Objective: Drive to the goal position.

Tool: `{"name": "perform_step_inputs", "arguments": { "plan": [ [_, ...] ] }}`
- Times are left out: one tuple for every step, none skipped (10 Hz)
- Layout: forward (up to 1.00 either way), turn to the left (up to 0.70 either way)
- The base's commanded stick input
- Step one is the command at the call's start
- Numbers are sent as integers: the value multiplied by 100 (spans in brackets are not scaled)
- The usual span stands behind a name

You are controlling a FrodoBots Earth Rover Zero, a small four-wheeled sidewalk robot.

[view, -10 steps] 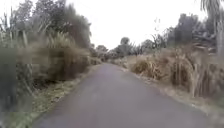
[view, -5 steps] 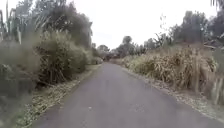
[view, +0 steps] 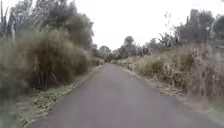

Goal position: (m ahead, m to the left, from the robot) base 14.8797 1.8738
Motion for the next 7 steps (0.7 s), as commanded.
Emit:
{"name": "perform_step_inputs", "arguments": {
  "plan": [
    [85, 0],
    [85, 0],
    [85, 0],
    [85, 0],
    [85, 0],
    [85, 0],
    [85, 0]
  ]
}}
